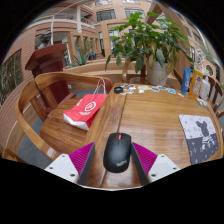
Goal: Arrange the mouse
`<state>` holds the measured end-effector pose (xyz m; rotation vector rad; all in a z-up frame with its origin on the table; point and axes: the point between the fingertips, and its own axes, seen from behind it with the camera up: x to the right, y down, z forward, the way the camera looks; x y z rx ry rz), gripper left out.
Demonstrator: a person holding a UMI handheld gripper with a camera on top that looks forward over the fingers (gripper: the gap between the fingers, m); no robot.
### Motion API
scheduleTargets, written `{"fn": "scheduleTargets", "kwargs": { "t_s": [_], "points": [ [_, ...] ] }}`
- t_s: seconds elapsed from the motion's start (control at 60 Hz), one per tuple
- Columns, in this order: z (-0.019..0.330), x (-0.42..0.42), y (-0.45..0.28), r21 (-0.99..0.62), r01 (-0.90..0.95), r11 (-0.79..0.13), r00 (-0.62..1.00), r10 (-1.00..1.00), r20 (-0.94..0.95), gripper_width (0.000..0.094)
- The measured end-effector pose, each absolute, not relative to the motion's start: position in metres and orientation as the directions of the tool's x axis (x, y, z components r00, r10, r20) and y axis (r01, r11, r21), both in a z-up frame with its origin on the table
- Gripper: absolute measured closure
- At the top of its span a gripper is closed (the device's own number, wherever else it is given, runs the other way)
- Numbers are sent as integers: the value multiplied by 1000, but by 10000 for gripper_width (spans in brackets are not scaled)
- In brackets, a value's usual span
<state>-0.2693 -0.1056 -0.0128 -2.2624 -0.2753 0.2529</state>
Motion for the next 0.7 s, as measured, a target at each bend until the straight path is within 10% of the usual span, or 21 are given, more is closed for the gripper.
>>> {"fn": "scheduleTargets", "kwargs": {
  "t_s": [0.133, 0.433, 0.7],
  "points": [
    [-14, -271, -97, -776, 189, -601, 959, 283, 14, 474],
    [-1, -273, -96, -781, 203, -591, 941, 339, -12, 588],
    [275, -200, -96, -980, -62, -187, 894, 427, -138, 589]
  ]
}}
